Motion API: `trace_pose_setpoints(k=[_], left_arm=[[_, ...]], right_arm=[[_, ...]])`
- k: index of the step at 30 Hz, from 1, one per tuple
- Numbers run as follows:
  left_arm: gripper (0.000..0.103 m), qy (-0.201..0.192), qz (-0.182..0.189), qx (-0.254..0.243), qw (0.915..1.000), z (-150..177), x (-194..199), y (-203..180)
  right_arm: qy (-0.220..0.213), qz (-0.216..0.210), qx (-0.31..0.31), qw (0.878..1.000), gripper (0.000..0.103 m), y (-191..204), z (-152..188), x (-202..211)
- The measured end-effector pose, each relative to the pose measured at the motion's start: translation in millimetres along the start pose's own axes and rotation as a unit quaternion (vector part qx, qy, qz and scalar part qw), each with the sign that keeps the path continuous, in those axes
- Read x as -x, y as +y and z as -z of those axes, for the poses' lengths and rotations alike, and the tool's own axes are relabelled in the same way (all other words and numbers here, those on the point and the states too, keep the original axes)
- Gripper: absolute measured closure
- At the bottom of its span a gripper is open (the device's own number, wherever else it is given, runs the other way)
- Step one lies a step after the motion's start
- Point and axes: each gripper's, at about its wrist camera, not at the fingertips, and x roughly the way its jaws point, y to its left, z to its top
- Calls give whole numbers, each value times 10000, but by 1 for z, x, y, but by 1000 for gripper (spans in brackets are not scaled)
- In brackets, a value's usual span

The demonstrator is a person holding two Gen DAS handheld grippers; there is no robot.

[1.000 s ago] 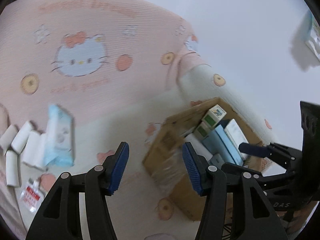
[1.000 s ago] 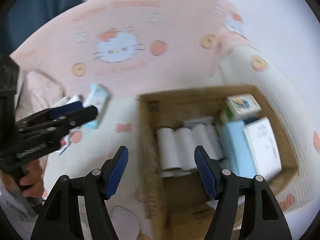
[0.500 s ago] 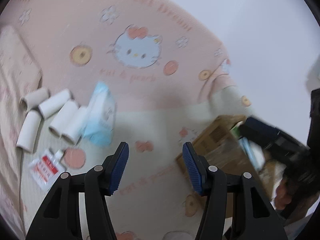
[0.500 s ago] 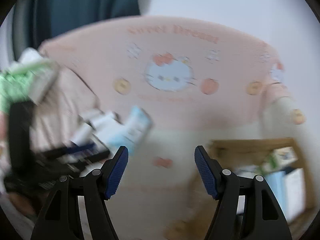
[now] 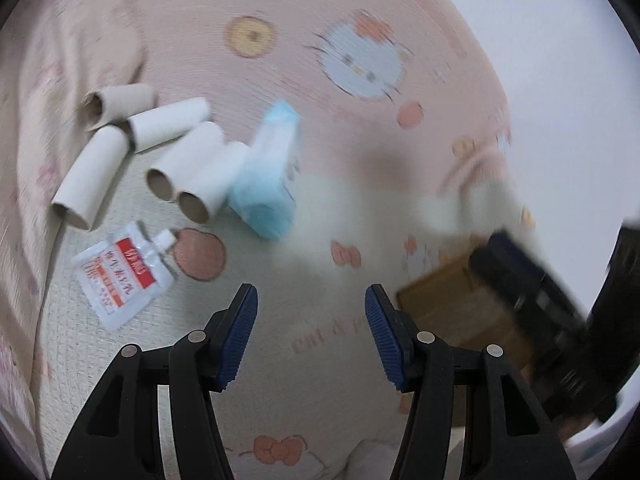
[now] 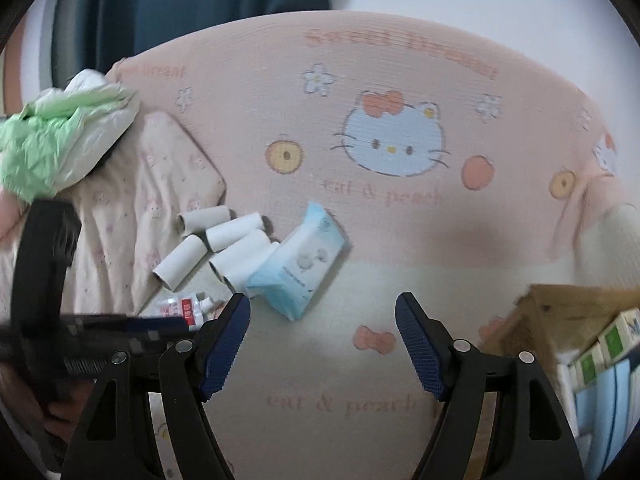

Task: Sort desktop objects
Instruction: 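Withdraw both tools from the box back toward the tube pile, then move both tools to a white tube beside the blue wipes pack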

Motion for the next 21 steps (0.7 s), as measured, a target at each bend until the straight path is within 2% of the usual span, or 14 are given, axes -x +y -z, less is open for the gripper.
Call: trace_pose_setpoints(k=[3,6,9,12,13,15,17,19,21], left_arm=[[43,-11,-59,320,9995,-12,0,19],[43,-73,-335,564,9978,-20,-1,40],[43,-89,-718,607,9955,-24,-3,52],[43,-138,-1144,388,9926,-27,-6,54],[46,-198,-1192,314,9922,-28,-5,53],[59,-308,-1302,163,9909,-29,-4,48],[65,-316,-1299,87,9910,-31,-4,46],[66,-302,-1294,63,9911,-33,-6,45],[66,-308,-1255,154,9915,-36,-5,47]], right_arm=[[40,-318,-81,9995,29,4,3,-18],[248,-509,-72,9984,29,12,6,-45],[421,-630,6,9971,30,19,13,-75],[577,-730,220,9954,30,31,17,-101],[570,-720,300,9953,30,34,17,-107],[572,-626,550,9949,30,43,17,-119],[565,-578,690,9943,30,49,16,-126],[560,-647,596,9945,30,51,15,-134],[640,-889,416,9931,30,52,14,-141]])
